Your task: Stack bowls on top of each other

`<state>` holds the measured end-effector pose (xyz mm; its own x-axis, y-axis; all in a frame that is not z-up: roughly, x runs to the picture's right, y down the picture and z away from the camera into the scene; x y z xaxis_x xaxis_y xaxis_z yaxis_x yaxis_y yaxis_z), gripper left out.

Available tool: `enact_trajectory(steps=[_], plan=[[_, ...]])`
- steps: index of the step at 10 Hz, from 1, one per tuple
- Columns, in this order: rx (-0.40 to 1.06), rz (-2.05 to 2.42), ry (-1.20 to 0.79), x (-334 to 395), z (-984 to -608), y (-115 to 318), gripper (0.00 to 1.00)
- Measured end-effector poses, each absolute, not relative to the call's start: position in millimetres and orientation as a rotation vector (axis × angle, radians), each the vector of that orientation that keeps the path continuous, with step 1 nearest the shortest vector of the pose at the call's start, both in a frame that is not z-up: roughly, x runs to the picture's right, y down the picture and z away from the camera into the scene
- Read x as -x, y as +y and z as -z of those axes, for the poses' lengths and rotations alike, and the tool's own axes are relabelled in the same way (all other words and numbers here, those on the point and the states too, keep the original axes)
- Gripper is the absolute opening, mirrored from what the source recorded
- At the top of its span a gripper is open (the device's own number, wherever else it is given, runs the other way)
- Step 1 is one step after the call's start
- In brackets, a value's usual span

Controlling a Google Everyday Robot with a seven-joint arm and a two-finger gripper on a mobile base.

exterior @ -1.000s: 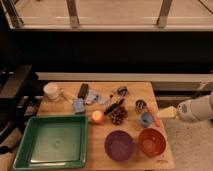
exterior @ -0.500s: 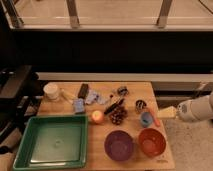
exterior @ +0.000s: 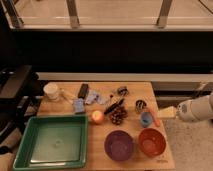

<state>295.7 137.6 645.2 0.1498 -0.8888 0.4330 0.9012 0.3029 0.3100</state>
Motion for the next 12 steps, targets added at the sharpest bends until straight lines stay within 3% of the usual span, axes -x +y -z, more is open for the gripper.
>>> enact_trajectory(steps=[6,12], plan=[[0.101,1.372,-0.537,-318,-645,138,0.70],[0.282,1.338,-0.605,-335,-673,211,0.70]])
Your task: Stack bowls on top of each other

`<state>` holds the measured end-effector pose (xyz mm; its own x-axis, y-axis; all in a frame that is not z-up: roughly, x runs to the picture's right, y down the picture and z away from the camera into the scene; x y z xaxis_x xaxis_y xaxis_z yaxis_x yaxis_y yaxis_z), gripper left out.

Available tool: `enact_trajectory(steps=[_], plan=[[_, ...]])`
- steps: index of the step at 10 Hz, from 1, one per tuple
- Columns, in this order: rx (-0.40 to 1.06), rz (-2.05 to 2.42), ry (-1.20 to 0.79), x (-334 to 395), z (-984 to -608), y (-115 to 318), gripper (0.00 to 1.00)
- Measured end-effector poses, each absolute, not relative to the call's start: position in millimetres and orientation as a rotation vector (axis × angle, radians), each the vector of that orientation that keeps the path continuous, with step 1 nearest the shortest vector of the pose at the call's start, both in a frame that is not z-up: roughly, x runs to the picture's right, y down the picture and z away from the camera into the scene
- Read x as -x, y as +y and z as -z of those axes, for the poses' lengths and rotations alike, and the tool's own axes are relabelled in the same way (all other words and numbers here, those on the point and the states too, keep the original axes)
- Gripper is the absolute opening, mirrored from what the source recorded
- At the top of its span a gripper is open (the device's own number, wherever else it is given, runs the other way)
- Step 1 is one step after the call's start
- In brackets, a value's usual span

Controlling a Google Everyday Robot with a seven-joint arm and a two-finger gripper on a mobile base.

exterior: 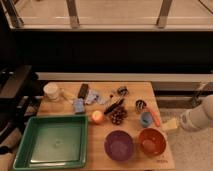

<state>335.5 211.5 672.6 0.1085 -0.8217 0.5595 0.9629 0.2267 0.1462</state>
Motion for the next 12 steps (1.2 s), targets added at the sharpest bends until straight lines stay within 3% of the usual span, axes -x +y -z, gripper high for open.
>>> enact_trajectory(steps=[7,8,12], plan=[[0.407,1.251,-0.739,-324,-722,281,0.70],[0.415,1.248,-0.755,-319,-725,287,0.64],[0.422,1.234,-0.795,-309,-727,298,0.25]])
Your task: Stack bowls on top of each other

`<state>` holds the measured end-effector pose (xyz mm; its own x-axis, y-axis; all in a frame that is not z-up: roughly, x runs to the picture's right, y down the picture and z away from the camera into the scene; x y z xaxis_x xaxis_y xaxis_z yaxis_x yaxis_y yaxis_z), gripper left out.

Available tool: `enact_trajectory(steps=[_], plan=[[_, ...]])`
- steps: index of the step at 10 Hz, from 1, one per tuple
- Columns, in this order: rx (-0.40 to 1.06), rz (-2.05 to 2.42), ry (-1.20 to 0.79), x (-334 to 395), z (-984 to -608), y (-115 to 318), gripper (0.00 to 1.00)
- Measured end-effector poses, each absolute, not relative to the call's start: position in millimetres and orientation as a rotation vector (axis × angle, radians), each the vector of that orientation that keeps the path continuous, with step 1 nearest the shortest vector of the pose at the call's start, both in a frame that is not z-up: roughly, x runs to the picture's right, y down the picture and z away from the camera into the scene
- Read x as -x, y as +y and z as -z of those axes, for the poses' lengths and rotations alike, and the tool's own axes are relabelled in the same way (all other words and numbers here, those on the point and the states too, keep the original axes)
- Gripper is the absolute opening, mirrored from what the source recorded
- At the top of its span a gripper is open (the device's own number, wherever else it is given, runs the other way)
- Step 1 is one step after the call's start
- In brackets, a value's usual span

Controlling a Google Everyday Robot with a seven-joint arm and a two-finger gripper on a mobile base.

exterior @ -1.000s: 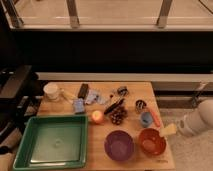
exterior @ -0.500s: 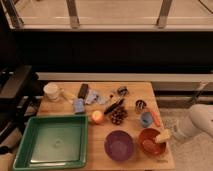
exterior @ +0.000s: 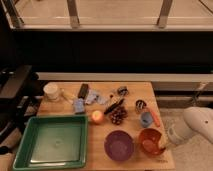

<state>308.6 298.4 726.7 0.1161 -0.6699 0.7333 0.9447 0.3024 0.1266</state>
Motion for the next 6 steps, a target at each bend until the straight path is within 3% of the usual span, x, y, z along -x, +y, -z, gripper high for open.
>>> enact_trajectory(steps=[3,6], plan=[[0.394,1.228,-0.764,-313,-711,278,0.00],[0.358,1.235,-0.701,-330,-692,256,0.00]])
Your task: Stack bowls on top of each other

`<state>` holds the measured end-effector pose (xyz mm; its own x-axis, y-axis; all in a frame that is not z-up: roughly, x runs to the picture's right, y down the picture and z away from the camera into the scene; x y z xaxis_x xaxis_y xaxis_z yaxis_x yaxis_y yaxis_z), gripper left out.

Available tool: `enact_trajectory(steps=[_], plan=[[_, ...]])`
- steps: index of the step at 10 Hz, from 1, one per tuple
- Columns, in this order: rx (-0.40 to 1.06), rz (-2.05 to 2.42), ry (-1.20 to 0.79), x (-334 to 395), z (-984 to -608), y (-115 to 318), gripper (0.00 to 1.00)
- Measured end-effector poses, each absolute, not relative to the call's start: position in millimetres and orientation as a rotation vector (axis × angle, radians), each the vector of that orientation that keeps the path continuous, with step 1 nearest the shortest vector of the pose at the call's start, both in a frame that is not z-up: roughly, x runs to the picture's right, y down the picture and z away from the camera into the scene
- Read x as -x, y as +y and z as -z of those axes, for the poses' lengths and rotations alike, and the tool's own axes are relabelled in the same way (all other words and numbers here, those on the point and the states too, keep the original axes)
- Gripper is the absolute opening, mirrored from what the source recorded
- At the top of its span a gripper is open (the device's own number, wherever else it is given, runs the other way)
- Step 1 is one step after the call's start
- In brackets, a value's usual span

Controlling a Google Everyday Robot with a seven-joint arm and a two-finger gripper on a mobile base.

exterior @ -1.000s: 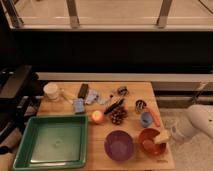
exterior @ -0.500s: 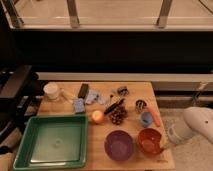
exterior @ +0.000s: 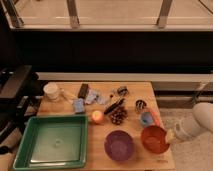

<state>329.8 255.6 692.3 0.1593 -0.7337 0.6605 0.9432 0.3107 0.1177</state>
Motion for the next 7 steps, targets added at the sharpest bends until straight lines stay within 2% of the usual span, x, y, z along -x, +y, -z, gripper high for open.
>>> enact_trajectory(steps=[4,7], plan=[[0.268,1.298,-0.651,-321,-657,224,0.00],[0.217,1.409,-0.674,-270,-645,217,0.00]])
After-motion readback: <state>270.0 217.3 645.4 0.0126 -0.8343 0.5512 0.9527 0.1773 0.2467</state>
